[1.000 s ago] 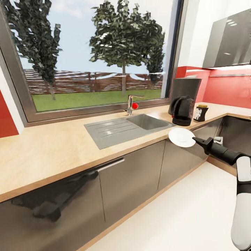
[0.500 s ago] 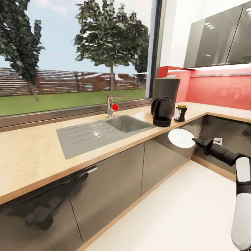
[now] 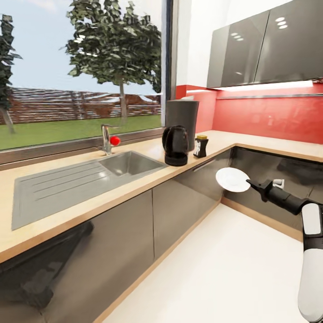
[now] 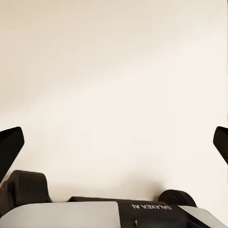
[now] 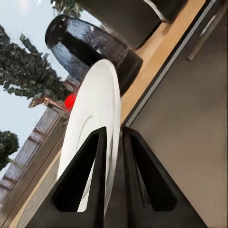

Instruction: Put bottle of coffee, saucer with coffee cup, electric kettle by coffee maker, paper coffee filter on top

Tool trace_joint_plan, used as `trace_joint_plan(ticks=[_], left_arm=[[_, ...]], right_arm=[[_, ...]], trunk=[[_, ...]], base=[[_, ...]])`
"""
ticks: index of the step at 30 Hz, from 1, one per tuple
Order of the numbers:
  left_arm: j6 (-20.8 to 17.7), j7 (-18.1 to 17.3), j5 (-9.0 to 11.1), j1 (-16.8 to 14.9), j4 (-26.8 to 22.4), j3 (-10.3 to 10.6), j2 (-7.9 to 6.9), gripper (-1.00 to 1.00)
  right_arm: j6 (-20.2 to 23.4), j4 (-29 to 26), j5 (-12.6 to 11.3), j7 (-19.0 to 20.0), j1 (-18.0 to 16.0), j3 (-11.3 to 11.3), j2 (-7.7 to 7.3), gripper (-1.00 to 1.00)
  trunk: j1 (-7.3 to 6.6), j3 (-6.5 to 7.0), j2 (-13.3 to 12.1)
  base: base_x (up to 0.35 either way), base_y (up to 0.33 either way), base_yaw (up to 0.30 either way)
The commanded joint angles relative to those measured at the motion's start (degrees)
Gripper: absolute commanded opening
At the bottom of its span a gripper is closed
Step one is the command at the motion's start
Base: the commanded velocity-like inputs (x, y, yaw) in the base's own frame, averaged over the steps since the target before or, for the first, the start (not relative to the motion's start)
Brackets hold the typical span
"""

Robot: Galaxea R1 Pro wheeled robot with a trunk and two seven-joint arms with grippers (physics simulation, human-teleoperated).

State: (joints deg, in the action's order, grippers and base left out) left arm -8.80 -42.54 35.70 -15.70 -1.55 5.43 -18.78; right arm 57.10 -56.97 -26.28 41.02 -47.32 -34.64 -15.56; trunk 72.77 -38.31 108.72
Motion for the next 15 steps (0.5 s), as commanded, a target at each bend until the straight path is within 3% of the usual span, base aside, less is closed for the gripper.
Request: trace_joint_plan(ticks=[1,15], left_arm=[[-0.4,-0.2,0.6,0.0,0.0,0.5,-0.03,1.0],[-0.4,-0.2,0.6,0.0,0.0,0.5,-0.03,1.0]], right_arm=[[0.3,0.1,0.0,0.5,-0.1,-0.1,0.01,-1.0],[0.3,0.6,0.0,0.6,-0.1,-0.2,0.0,-1.0]], trunk=[[0.02,-0.06,0.0],[0.02,-0.06,0.0]], base=[[0.241,-0.258,-0.222],[0.251,-0.248,-0.03]])
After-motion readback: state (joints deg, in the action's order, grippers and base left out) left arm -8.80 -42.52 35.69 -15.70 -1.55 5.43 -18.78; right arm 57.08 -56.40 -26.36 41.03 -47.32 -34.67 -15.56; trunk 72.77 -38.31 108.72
